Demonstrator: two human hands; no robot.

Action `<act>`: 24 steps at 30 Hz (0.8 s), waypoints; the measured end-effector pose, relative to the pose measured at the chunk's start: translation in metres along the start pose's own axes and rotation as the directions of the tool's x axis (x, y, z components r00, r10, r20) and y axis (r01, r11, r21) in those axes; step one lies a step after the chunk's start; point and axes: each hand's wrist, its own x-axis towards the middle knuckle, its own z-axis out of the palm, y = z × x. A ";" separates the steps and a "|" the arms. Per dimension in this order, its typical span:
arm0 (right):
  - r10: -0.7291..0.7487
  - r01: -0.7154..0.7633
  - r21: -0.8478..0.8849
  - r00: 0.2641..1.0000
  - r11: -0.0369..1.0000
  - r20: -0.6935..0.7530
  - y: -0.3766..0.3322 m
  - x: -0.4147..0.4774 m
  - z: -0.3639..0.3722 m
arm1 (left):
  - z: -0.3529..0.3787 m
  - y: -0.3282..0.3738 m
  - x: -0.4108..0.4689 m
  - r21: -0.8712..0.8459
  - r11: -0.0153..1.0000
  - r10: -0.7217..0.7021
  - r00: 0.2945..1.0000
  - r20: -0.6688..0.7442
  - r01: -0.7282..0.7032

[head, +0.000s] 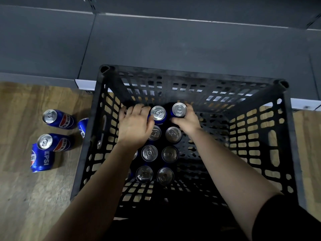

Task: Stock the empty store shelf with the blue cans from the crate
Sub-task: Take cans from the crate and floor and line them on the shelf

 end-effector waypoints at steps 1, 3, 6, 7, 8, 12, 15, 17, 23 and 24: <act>-0.006 0.006 -0.020 1.000 1.000 0.001 0.001 0.000 0.001 | 0.001 0.000 0.000 0.000 1.000 -0.002 1.000 0.005 0.002; -0.017 0.016 -0.059 1.000 0.998 -0.017 0.004 0.001 0.003 | 0.001 -0.001 -0.001 0.001 1.000 -0.005 1.000 0.014 0.005; -0.050 0.044 -0.109 0.998 0.993 -0.044 0.003 0.002 0.003 | 0.000 -0.001 -0.001 -0.002 1.000 0.000 1.000 0.011 0.000; -0.056 0.050 -0.118 0.997 0.992 -0.048 0.003 0.002 0.001 | 0.000 -0.001 -0.001 -0.001 1.000 0.001 1.000 0.012 -0.001; -0.056 0.049 -0.119 0.997 0.992 -0.053 0.002 0.001 -0.001 | -0.001 -0.001 0.000 0.000 1.000 0.003 1.000 0.013 -0.003; -0.061 0.052 -0.117 0.995 0.992 -0.076 0.002 -0.004 -0.012 | -0.004 0.000 0.002 0.003 1.000 0.026 1.000 0.000 -0.026; -0.077 0.068 -0.123 0.995 0.990 -0.066 -0.005 -0.011 -0.025 | -0.011 0.004 0.004 0.005 1.000 0.028 1.000 -0.010 -0.028; -0.082 0.074 -0.106 0.994 0.992 -0.074 -0.011 -0.017 -0.034 | -0.019 0.010 0.006 0.007 1.000 0.028 0.999 -0.023 -0.028; -0.054 0.050 -0.054 0.996 0.997 -0.078 -0.064 -0.069 -0.081 | -0.086 0.046 -0.006 -0.021 0.999 0.039 0.998 0.042 -0.038; -0.065 0.061 -0.057 0.995 0.997 -0.072 -0.078 -0.081 -0.092 | -0.104 0.053 -0.008 -0.022 0.999 0.043 0.999 0.032 -0.042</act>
